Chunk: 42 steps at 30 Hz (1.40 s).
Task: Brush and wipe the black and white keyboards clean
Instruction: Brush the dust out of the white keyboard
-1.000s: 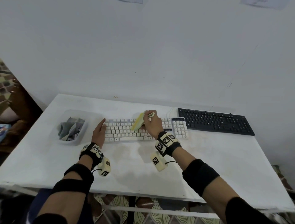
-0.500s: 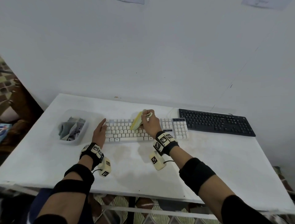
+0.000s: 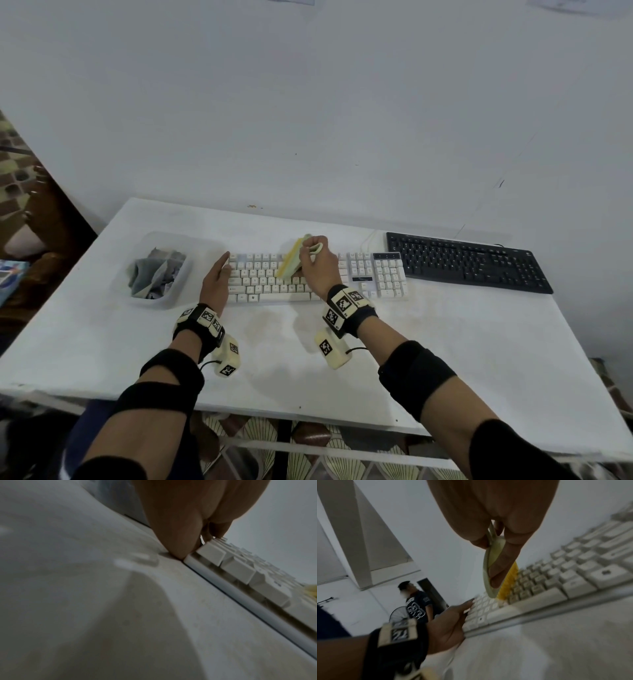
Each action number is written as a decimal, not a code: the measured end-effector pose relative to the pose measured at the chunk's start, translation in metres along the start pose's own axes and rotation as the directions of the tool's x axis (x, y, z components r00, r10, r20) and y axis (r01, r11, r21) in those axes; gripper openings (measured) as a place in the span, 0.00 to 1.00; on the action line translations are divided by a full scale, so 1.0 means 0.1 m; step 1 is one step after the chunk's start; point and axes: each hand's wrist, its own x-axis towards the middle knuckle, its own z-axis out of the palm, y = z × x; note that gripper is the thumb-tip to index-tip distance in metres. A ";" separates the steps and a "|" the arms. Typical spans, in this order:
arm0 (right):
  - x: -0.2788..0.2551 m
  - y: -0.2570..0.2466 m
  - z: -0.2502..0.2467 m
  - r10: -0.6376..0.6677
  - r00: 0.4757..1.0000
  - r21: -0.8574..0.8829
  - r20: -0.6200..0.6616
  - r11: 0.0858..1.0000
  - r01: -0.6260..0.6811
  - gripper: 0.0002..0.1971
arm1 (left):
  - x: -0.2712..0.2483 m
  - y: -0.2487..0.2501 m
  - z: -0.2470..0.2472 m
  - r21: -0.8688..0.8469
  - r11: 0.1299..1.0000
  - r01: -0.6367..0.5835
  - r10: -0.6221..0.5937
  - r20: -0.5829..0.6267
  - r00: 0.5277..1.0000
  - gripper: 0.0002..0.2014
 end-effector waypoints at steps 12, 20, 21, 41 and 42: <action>0.04 0.00 0.05 0.028 1.000 0.029 -0.006 0.999 -0.027 0.04 | 0.00 -0.02 -0.01 -0.009 1.000 0.007 -0.007 -0.004 1.000 0.20; -0.14 0.15 0.18 -0.004 0.976 -0.109 0.217 0.994 0.029 0.05 | -0.04 0.06 0.01 0.001 1.000 0.015 -0.015 -0.017 1.000 0.20; -0.12 0.11 0.14 0.006 0.975 -0.089 0.222 0.996 0.014 0.04 | -0.05 0.06 0.01 0.008 1.000 0.015 -0.015 -0.016 1.000 0.20; 0.11 -0.12 0.08 0.016 0.999 0.005 0.041 1.000 -0.016 0.04 | -0.05 0.08 0.01 0.002 1.000 0.014 -0.014 -0.001 1.000 0.20; 0.11 -0.10 0.13 0.012 0.999 -0.001 0.038 1.000 -0.012 0.05 | -0.05 0.07 0.01 -0.007 1.000 0.015 -0.015 0.000 1.000 0.20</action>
